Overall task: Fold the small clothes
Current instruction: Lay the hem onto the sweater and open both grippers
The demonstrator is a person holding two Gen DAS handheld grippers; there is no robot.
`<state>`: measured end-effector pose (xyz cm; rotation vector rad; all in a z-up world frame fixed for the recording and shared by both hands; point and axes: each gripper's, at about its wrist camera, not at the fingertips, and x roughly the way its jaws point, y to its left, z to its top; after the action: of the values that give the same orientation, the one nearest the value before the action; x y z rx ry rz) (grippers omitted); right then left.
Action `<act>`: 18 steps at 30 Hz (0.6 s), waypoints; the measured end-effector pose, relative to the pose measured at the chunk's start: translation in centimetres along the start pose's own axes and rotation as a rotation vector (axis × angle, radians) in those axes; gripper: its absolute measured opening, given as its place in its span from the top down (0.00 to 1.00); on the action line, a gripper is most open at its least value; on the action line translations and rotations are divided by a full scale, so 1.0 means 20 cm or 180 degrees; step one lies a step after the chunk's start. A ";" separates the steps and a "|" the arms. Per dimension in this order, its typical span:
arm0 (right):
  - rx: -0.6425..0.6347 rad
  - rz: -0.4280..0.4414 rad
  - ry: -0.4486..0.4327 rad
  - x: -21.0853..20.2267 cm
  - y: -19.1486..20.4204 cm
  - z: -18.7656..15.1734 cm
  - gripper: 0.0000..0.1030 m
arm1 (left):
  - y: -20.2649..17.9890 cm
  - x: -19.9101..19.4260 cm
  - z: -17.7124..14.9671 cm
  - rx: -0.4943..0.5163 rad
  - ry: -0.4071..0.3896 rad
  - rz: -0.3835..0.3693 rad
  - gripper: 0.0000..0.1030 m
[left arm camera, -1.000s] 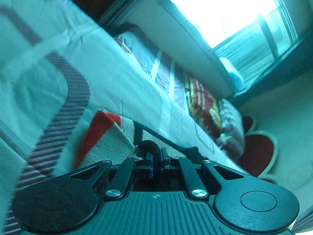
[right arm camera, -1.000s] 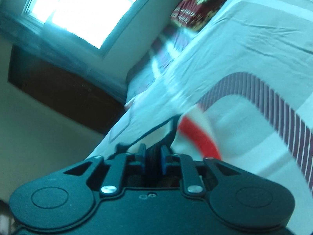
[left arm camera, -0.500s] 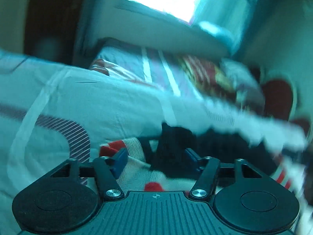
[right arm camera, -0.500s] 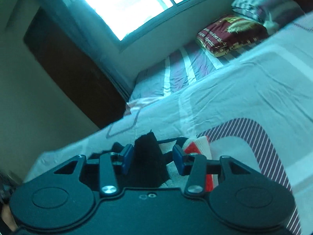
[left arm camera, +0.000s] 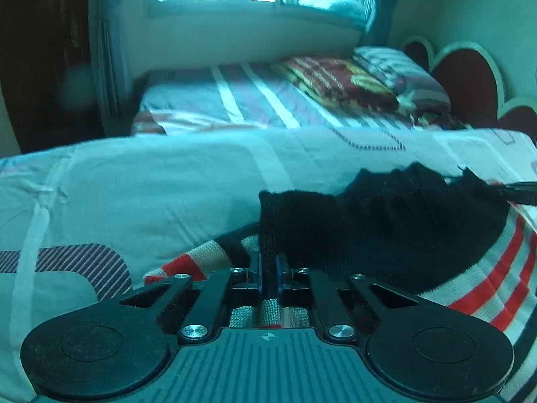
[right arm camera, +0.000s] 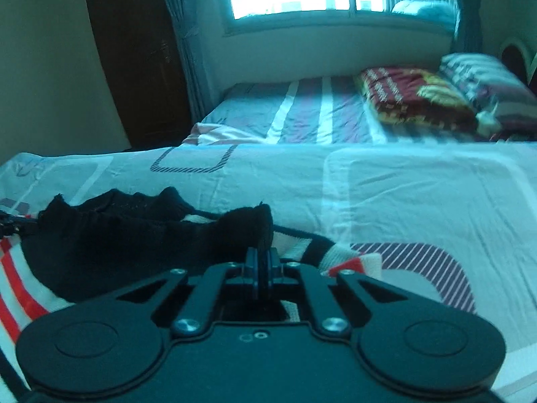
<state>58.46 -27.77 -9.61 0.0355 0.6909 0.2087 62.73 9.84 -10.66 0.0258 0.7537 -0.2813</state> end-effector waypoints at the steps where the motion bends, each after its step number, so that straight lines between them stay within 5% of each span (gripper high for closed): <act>1: -0.0004 -0.0076 -0.0089 0.00 0.00 0.01 0.95 | -0.02 -0.03 -0.01 0.0035 -0.0104 0.0073 0.93; 5: 0.0096 -0.0332 -0.0340 -0.06 -0.07 0.01 0.95 | -0.05 -0.07 -0.05 0.0209 -0.0297 0.0314 0.93; 10: 0.0015 -0.0518 -0.0029 0.04 -0.08 -0.01 0.94 | -0.08 -0.05 -0.04 0.0435 -0.0138 0.0406 0.93; 11: -0.0019 -0.0503 0.0015 0.04 -0.07 0.00 0.93 | -0.08 -0.06 -0.03 0.0479 -0.0130 0.0418 0.89; 13: -0.0048 -0.0542 -0.0041 0.00 -0.06 0.01 0.74 | -0.06 -0.12 -0.01 0.0371 -0.0187 0.0585 0.56; 14: -0.0099 -0.0548 -0.0171 -0.06 -0.04 0.02 0.73 | -0.06 -0.20 -0.01 0.0320 -0.0357 0.0590 0.48; 16: -0.0261 -0.0208 -0.0331 -0.16 0.03 0.03 0.72 | -0.10 -0.30 0.02 0.0351 -0.0501 0.0219 0.48; 18: -0.0447 0.0226 -0.0220 -0.16 0.14 0.04 0.71 | -0.22 -0.30 0.05 0.0505 -0.0374 -0.0306 0.48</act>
<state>56.03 -25.67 -6.80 -0.0669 0.6053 0.3224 58.15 6.83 -5.52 0.1223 0.6155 -0.4303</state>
